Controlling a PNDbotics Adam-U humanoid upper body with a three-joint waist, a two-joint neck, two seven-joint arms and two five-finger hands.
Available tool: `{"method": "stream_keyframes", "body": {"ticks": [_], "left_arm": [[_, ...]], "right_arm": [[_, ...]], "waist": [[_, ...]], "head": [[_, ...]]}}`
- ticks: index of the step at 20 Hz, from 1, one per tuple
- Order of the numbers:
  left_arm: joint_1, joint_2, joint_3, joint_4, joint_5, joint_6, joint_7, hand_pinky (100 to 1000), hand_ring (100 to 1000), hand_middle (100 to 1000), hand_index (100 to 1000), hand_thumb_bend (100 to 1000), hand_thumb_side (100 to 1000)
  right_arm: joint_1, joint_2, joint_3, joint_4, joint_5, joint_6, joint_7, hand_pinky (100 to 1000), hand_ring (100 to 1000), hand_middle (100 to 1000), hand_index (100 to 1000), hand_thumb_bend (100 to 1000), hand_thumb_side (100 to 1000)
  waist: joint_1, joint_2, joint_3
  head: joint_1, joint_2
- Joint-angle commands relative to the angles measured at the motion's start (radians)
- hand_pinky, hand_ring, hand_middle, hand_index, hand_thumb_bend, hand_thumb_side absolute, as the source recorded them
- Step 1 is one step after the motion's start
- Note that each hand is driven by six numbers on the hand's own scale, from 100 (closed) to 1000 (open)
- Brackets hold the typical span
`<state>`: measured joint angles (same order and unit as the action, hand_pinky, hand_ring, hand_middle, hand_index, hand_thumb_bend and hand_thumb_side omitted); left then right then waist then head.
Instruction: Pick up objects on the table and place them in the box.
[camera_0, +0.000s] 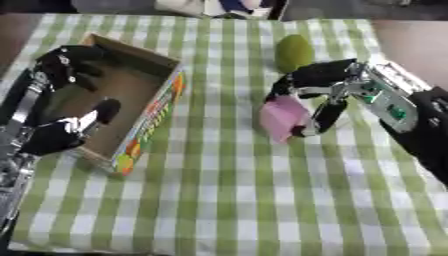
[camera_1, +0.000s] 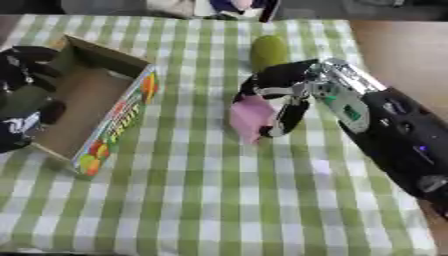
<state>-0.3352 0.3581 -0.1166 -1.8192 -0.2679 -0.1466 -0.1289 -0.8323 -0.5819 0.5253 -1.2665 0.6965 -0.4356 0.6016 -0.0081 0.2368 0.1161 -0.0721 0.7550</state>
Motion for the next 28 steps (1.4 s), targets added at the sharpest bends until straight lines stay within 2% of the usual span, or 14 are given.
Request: {"method": "stream_keyframes", "body": {"ticks": [1,2,3,4,8,15,19,20,21,24,28], "left_arm": [[-0.016,0.010,-0.001,-0.014,0.004,-0.002,-0.001,588,697,774,817,563,612],[-0.015,0.010,-0.001,-0.014,0.004,-0.003,-0.001,588,697,774,817,562,612],[-0.015,0.010,-0.001,-0.014,0.004,-0.003,-0.001,588,697,773,817,562,612],[-0.015,0.009,0.000,-0.013,0.004,-0.003,-0.001,588,697,773,817,563,612],[-0.014,0.010,0.001,-0.013,0.004,-0.003,0.001,588,697,773,817,561,611],[-0.010,0.010,0.007,-0.010,0.008,-0.001,0.014,587,697,773,816,555,612],[-0.009,0.011,0.020,-0.013,0.011,0.004,0.043,583,694,771,815,561,610],[-0.010,0.011,0.026,-0.015,0.013,0.005,0.053,582,694,772,815,563,609],[-0.010,0.012,0.030,-0.017,0.014,0.007,0.062,582,694,771,815,563,609],[-0.013,0.010,0.053,-0.026,0.020,0.013,0.099,580,692,761,812,570,607],[-0.011,0.017,0.092,-0.040,0.019,0.023,0.148,584,693,749,810,578,606]], "right_arm": [[-0.021,-0.009,-0.015,-0.007,-0.015,0.005,-0.035,778,793,608,745,282,186],[-0.021,-0.009,-0.016,-0.012,-0.020,0.006,-0.047,767,775,562,697,252,216],[-0.022,-0.009,-0.015,-0.018,-0.024,0.006,-0.060,758,761,523,662,269,174],[-0.023,-0.010,-0.015,-0.027,-0.029,0.006,-0.074,751,749,494,631,263,173],[-0.027,-0.019,-0.014,-0.087,-0.050,0.009,-0.116,734,717,436,566,241,171],[-0.045,-0.040,-0.022,-0.259,-0.121,0.048,-0.140,716,687,401,531,234,178],[-0.096,-0.030,-0.030,-0.361,-0.166,0.087,-0.118,726,695,410,538,236,195],[-0.116,-0.021,-0.031,-0.373,-0.172,0.095,-0.109,729,697,413,540,176,239],[-0.133,-0.012,-0.032,-0.379,-0.175,0.102,-0.101,729,697,413,540,234,197],[-0.188,0.028,-0.032,-0.363,-0.173,0.114,-0.082,735,700,412,542,230,203],[-0.252,0.103,-0.025,-0.296,-0.149,0.109,-0.063,737,702,418,548,224,207]], "waist": [[0.001,-0.014,0.000],[0.001,-0.014,0.000],[0.001,-0.015,0.000],[0.000,-0.015,-0.001],[0.000,-0.018,-0.005],[-0.001,-0.024,-0.010],[-0.005,-0.032,-0.007],[-0.007,-0.034,-0.003],[-0.008,-0.036,0.000],[-0.013,-0.044,0.025],[-0.016,-0.053,0.067]], "head": [[-0.002,-0.004],[-0.001,-0.004],[-0.001,-0.004],[0.000,-0.004],[0.002,-0.004],[0.004,-0.006],[-0.003,-0.003],[-0.008,-0.003],[-0.011,-0.003],[-0.030,-0.007],[-0.059,-0.012]]}}
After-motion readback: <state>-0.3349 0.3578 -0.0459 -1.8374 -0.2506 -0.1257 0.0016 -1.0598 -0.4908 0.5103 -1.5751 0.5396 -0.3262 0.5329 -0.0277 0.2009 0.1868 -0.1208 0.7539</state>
